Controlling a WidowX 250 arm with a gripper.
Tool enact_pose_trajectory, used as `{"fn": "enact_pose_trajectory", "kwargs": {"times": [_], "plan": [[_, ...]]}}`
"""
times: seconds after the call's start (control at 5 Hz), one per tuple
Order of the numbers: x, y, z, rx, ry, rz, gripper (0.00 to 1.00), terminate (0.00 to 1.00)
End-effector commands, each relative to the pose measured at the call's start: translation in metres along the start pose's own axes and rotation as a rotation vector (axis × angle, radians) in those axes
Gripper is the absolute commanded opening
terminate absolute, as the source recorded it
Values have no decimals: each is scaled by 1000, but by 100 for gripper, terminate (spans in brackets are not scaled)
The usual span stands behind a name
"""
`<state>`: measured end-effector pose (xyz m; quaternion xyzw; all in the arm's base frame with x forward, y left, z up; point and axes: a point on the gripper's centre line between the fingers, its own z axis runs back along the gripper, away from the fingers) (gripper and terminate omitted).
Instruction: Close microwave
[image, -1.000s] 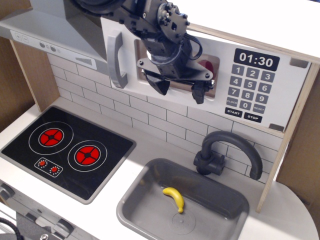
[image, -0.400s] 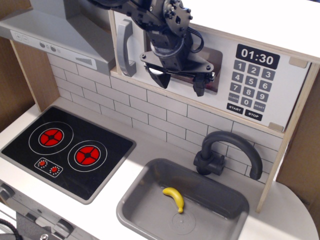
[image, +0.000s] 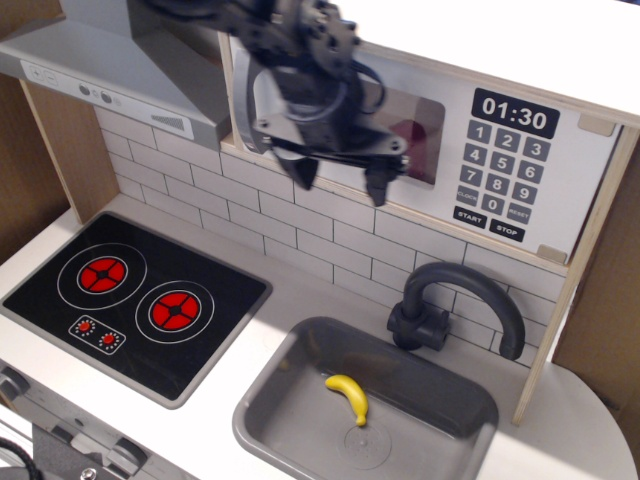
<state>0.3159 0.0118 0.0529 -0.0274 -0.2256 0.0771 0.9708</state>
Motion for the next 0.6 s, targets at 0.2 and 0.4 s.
{"fn": "enact_pose_trajectory", "kwargs": {"times": [0.2,0.4], "plan": [[-27,1,49,-4,121,52,100,0],[-27,1,49,-4,121,52,100,100]]}}
